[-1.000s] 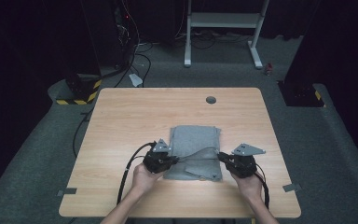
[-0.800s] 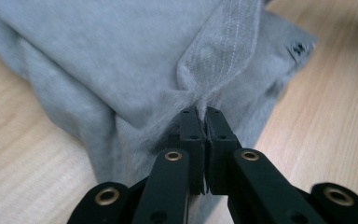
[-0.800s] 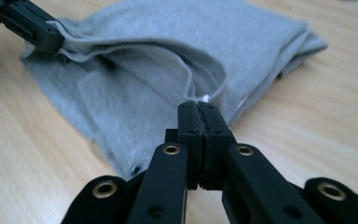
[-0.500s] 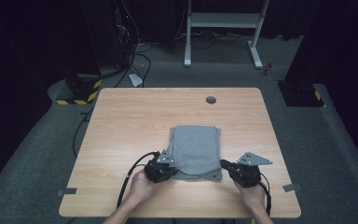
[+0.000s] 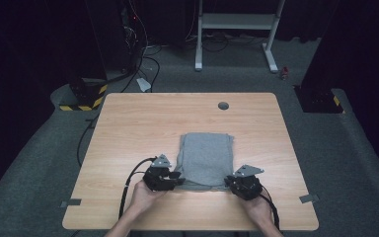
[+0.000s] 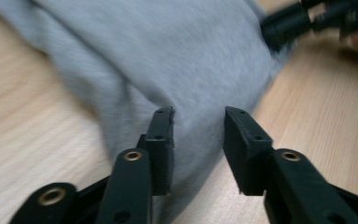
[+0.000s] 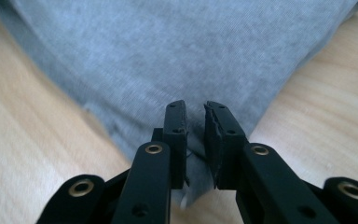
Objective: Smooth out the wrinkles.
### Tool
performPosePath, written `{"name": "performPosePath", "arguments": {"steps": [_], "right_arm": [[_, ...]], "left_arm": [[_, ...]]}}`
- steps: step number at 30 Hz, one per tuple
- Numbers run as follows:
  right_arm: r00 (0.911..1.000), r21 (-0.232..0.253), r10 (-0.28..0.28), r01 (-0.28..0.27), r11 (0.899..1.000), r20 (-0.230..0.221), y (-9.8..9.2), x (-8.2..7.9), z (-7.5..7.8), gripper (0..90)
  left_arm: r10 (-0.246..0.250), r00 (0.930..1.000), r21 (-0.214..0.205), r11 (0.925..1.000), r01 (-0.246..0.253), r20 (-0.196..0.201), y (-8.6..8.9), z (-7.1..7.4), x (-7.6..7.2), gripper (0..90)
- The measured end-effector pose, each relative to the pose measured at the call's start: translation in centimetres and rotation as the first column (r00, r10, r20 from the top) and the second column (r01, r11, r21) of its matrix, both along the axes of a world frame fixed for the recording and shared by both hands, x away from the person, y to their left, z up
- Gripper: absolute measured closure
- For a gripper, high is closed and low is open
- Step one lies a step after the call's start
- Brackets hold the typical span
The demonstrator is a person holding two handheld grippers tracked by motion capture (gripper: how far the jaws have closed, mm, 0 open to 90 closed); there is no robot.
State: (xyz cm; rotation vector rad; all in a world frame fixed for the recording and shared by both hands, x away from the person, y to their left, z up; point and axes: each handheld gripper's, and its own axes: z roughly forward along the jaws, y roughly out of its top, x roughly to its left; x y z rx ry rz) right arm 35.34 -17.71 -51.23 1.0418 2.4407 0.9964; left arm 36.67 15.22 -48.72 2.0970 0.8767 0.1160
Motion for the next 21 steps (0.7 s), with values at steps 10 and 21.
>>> {"name": "performPosePath", "arguments": {"steps": [10, 21], "right_arm": [[0.9964, 0.075, -0.069, 0.065, 0.995, 0.049, -0.6, 2.2, 3.2, 70.1], [0.9751, 0.104, -0.216, 0.22, 0.97, -0.051, -0.3, 8.0, 2.5, 62.7]], "left_arm": [[0.209, 0.9771, 0.07, 0.9748, -0.212, 0.04, 0.1, 0.8, 3.9, 56.1], [0.283, 0.9592, 0.058, 0.9577, -0.282, -0.008, -2.3, -0.9, 8.2, 60.1]]}}
